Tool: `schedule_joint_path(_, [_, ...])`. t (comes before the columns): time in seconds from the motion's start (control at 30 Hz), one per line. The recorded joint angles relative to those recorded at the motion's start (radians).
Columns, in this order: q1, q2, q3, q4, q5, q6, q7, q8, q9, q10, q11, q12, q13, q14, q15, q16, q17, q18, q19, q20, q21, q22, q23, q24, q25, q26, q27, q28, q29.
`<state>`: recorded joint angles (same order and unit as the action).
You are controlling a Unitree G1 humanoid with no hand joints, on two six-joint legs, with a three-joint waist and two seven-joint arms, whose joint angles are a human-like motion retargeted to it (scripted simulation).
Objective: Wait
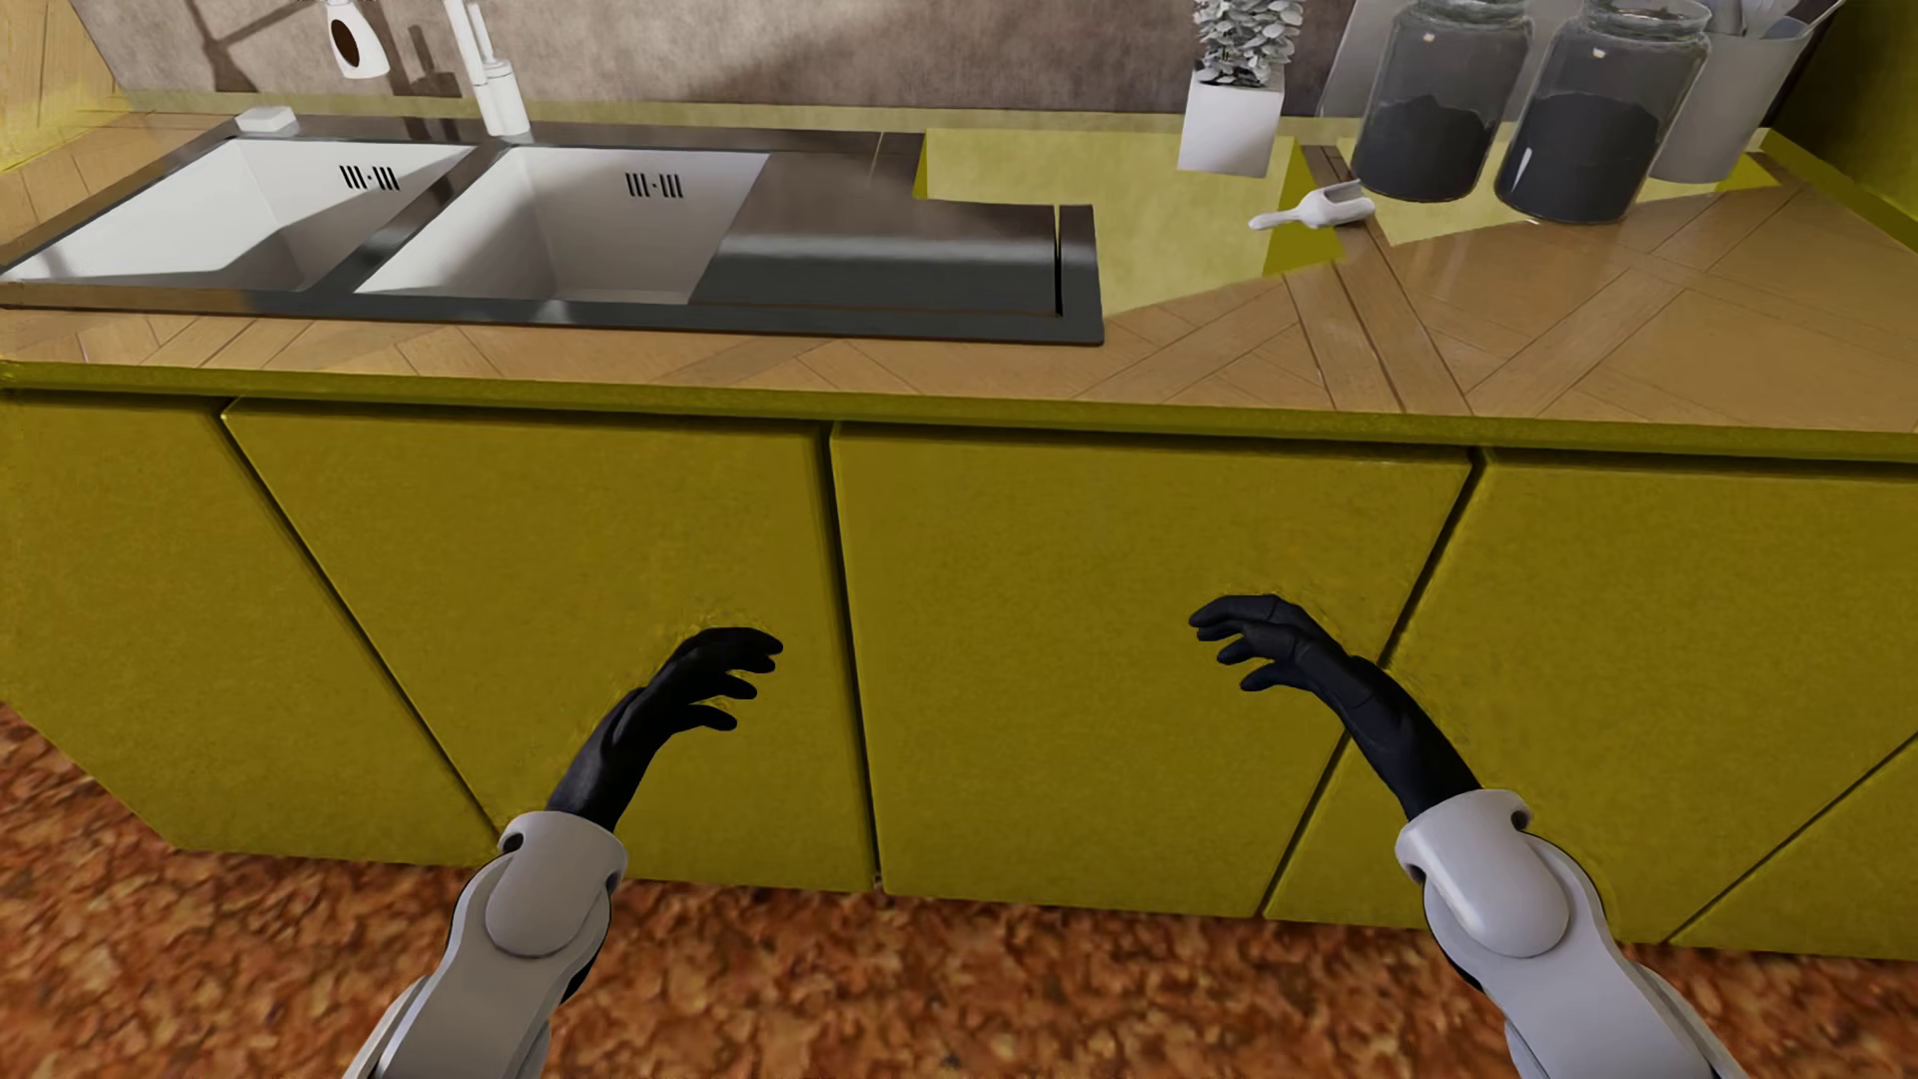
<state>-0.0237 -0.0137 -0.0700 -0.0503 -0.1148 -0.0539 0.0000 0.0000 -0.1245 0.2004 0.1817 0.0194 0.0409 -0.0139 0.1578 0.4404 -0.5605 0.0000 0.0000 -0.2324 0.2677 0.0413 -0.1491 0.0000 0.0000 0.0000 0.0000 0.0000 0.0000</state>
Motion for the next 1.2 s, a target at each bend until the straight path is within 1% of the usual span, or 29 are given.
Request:
schedule_joint_path(0.1, [-0.006,-0.001,0.0,0.002,0.002,0.008,0.0,0.0,0.005,0.014,-0.002,0.001,0.0,-0.011,0.01,0.003,0.025,0.0,0.0,-0.088,0.027,0.087,0.059,0.0,0.0,0.0,0.0,0.0,0.0])
schedule_joint_path(0.23, [-0.005,-0.014,0.014,0.008,0.007,0.027,0.0,0.0,0.011,0.002,0.008,-0.006,-0.022,0.006,0.008,0.001,0.06,0.0,0.0,-0.158,0.023,0.238,0.19,0.0,0.0,0.0,0.0,0.0,0.0])
schedule_joint_path(0.33, [0.0,-0.005,0.017,0.01,0.008,0.029,0.0,0.0,0.02,-0.003,0.004,-0.033,-0.041,0.015,-0.006,-0.011,0.067,0.0,0.0,-0.219,0.096,0.322,0.311,0.0,0.0,0.0,0.0,0.0,0.0])
schedule_joint_path(0.43, [-0.009,-0.009,0.01,0.006,0.005,0.026,0.0,0.0,0.03,0.01,0.002,-0.068,-0.068,-0.003,0.005,-0.029,0.088,0.0,0.0,-0.29,0.166,0.386,0.419,0.0,0.0,0.0,0.0,0.0,0.0])
schedule_joint_path(0.5, [-0.011,-0.006,0.0,0.0,0.0,0.022,0.0,0.0,0.029,0.013,0.0,-0.078,-0.086,-0.007,0.002,-0.038,0.098,0.0,0.0,-0.32,0.216,0.434,0.473,0.0,0.0,0.0,0.0,0.0,0.0])
schedule_joint_path(0.57, [-0.012,-0.002,-0.004,0.006,0.006,0.026,0.0,0.0,0.033,0.018,-0.002,-0.1,-0.108,-0.012,-0.004,-0.049,0.1,0.0,0.0,-0.353,0.258,0.495,0.511,0.0,0.0,0.0,0.0,0.0,0.0])
schedule_joint_path(0.67, [-0.006,0.0,0.0,0.004,0.004,0.022,0.0,0.0,0.043,0.016,0.0,-0.128,-0.137,-0.009,-0.007,-0.061,0.116,0.0,0.0,-0.401,0.3,0.572,0.582,0.0,0.0,0.0,0.0,0.0,0.0])
schedule_joint_path(0.73, [-0.011,-0.004,-0.002,0.007,0.004,0.025,0.0,0.0,0.043,0.014,-0.002,-0.125,-0.137,-0.006,-0.008,-0.08,0.129,0.0,0.0,-0.385,0.289,0.591,0.608,0.0,0.0,0.0,0.0,0.0,0.0])
schedule_joint_path(0.87, [-0.015,0.0,-0.01,0.01,0.009,0.032,0.0,0.0,0.043,0.011,-0.009,-0.085,-0.101,-0.006,-0.019,-0.129,0.149,0.0,0.0,-0.292,0.24,0.613,0.607,0.0,0.0,0.0,0.0,0.0,0.0])
schedule_joint_path(1.2, [-0.022,-0.002,-0.016,0.01,0.007,0.038,0.0,0.0,0.048,0.025,-0.008,-0.047,-0.065,-0.015,-0.018,-0.134,0.157,0.0,0.0,-0.274,0.191,0.578,0.587,0.0,0.0,0.0,0.0,0.0,0.0])
